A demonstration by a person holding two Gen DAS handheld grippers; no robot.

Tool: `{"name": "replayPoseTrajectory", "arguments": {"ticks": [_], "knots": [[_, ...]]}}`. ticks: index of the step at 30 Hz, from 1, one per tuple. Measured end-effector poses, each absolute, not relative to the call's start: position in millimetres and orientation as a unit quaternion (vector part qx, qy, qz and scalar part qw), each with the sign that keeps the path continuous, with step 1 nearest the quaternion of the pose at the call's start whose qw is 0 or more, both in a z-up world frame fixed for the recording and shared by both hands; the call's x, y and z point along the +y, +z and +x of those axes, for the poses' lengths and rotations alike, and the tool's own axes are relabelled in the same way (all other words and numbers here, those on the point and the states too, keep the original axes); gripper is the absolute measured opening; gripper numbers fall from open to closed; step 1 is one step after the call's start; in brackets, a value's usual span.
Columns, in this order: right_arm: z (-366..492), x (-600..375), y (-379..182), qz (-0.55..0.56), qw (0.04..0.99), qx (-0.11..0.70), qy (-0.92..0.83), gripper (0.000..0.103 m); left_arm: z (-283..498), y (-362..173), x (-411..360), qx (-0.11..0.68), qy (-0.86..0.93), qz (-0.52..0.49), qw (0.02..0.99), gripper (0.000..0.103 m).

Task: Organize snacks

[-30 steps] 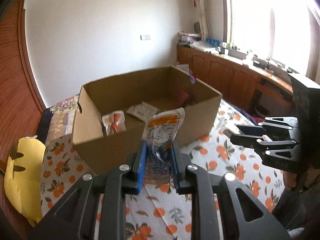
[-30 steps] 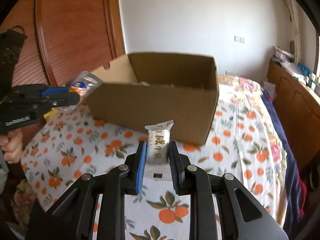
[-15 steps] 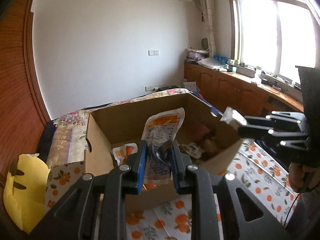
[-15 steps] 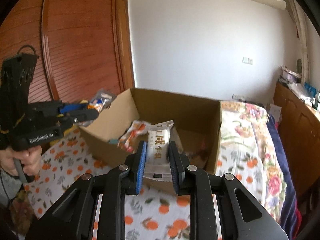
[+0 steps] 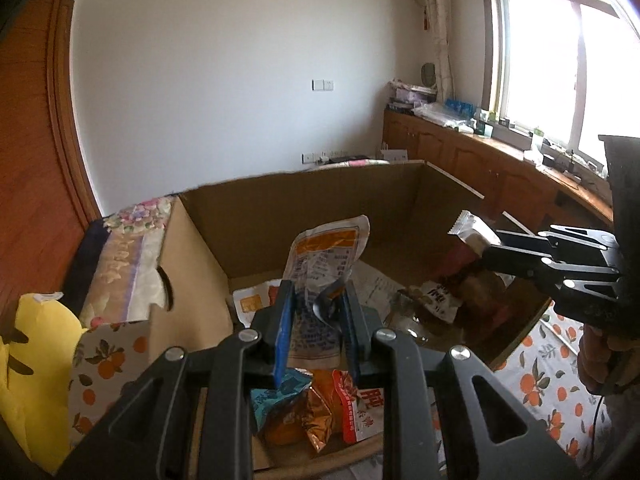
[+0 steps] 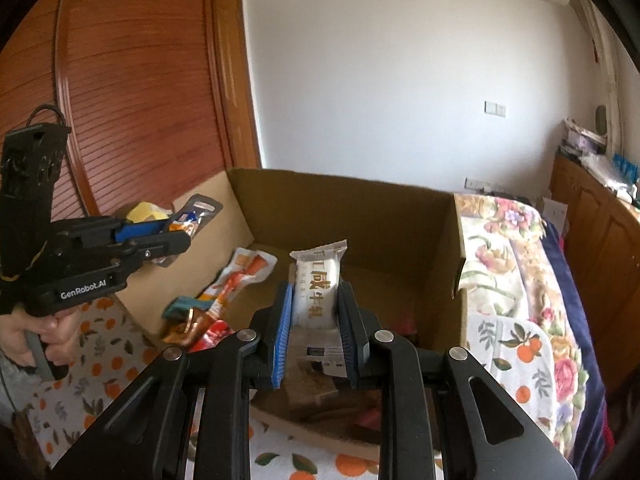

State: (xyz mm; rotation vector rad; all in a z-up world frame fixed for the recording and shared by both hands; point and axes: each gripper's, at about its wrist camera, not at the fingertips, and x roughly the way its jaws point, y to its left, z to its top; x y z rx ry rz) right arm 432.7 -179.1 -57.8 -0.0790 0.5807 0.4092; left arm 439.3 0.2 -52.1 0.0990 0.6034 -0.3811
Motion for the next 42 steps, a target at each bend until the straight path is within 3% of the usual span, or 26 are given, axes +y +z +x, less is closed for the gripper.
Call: {"name": "replayPoseTrajectory", "arguments": {"ticks": [13, 18, 23, 42], "knots": [[440, -176, -72, -0.046, 0.935, 0.286, 0.205, 0.022, 448, -68, -3, 0.307, -0.187, 0.035, 0.933, 0.022], [441, -178, -73, -0.043, 0.934, 0.287, 0.207, 0.025, 447, -68, -3, 0.309, -0.177, 0.036, 0.934, 0.029], [435, -177, -68, -0.037, 0.935, 0.286, 0.205, 0.027, 435, -60, -3, 0.305, -0.172, 0.044, 0.936, 0.030], [297, -183, 26, -0.054, 0.951, 0.253, 0.167, 0.027, 305, 21, 6, 0.269, -0.128, 0.069, 0.952, 0.030]]}}
